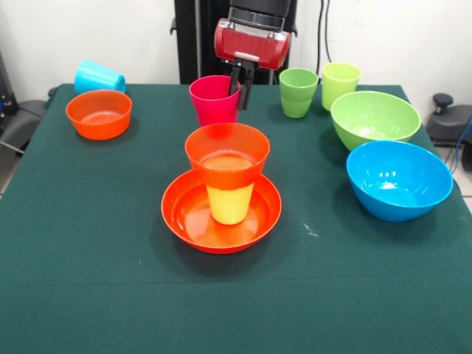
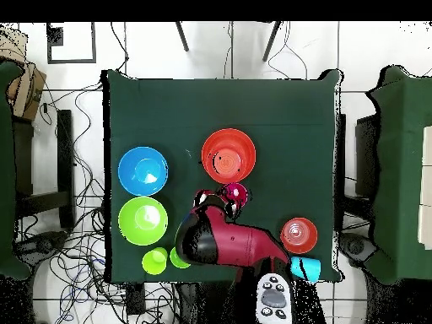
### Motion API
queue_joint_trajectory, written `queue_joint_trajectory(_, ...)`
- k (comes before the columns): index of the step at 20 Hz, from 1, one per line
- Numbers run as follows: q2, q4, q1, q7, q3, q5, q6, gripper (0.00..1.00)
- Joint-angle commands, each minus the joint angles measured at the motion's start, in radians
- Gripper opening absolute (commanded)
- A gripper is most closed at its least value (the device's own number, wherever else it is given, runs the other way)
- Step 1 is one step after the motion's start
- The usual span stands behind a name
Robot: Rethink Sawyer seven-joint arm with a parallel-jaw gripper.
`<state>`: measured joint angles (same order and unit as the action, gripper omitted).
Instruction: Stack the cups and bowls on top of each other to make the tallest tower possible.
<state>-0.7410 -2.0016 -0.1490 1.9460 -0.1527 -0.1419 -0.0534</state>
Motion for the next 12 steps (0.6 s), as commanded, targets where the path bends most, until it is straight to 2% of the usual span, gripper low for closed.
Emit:
queue_joint_trajectory(1,-0.002,0.013,0.015,0.159,0.038,0.028,-0.017,0.00)
queue_joint_trajectory(4,-0.060,-0.079,-0.007,0.175,0.048,0.010,-0.007,0.00)
queue_joint_trajectory(7,-0.149,-0.150,-0.029,0.166,0.058,0.000,0.049,0.00)
queue_joint_trajectory(12,-0.225,-0.190,-0.074,0.125,0.085,-0.010,0.105,0.00)
